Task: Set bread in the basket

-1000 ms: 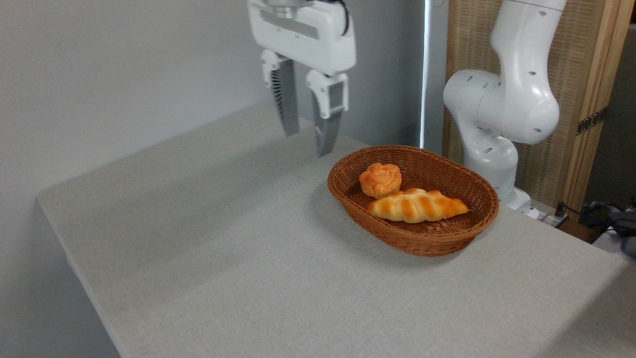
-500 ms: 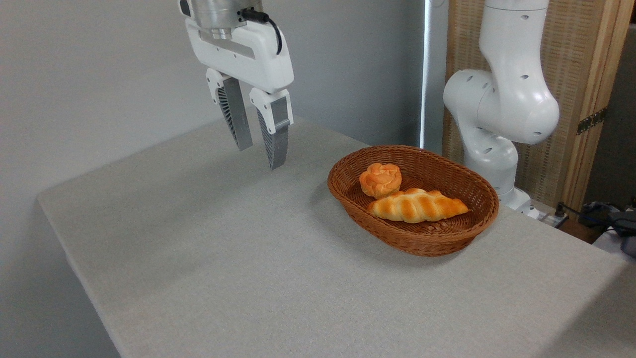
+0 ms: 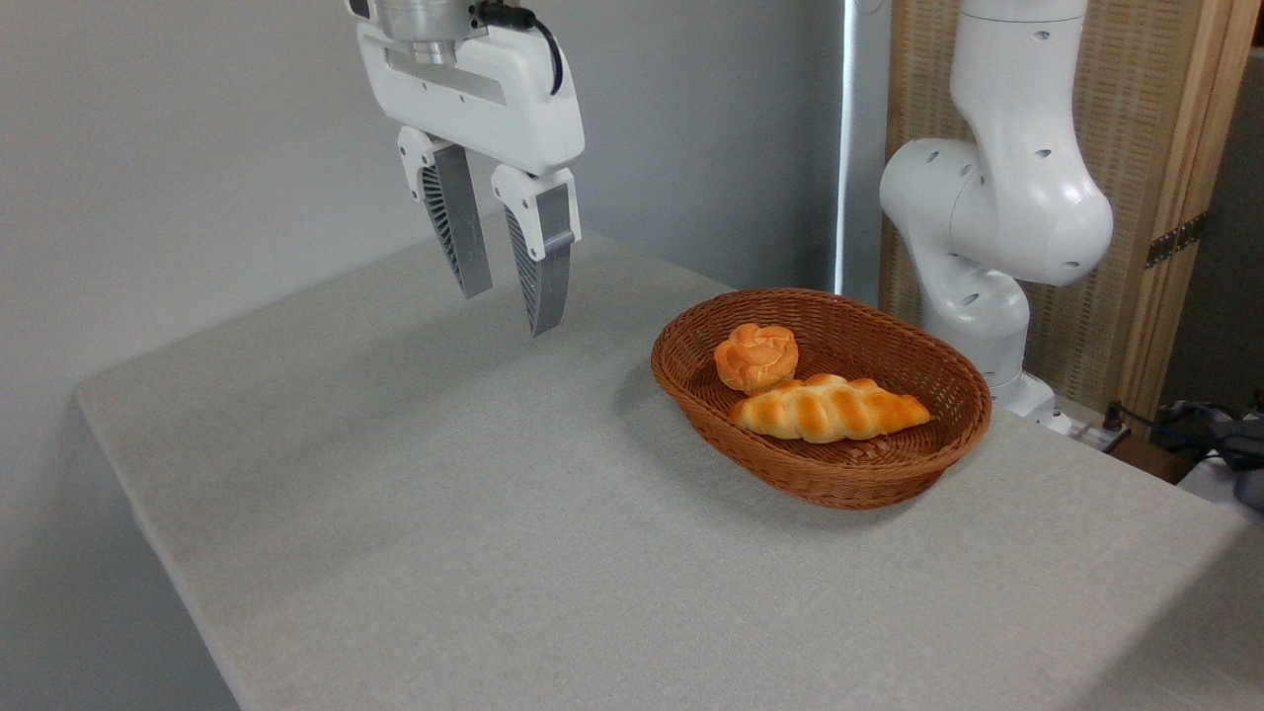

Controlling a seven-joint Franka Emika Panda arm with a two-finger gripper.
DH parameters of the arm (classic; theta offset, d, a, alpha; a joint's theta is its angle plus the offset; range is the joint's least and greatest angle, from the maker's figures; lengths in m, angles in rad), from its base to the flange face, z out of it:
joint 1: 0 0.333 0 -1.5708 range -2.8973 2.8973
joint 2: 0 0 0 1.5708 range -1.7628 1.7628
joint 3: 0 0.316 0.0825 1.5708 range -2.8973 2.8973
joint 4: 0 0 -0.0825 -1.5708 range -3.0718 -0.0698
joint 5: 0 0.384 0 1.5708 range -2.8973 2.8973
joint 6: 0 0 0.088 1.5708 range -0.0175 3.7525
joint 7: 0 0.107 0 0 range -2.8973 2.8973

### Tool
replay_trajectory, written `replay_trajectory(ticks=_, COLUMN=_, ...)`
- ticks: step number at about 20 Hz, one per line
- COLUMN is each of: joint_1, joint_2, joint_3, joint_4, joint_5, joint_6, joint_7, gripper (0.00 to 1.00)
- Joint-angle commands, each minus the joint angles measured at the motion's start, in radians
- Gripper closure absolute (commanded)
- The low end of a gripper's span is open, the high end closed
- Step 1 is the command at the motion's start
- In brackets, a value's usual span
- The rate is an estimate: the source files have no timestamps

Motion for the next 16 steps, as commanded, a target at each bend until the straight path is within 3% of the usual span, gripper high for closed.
replay_trajectory(ticks=1, joint_1=0.013, joint_2=0.028, joint_3=0.003, joint_4=0.053, joint_5=-0.007, joint_6=-0.041, joint_7=0.016, gripper=0.0)
replay_trajectory(ticks=16, joint_1=0.013, joint_2=0.028, joint_3=0.005, joint_4=0.053, joint_5=0.002, joint_6=-0.064, joint_7=0.078, gripper=0.0)
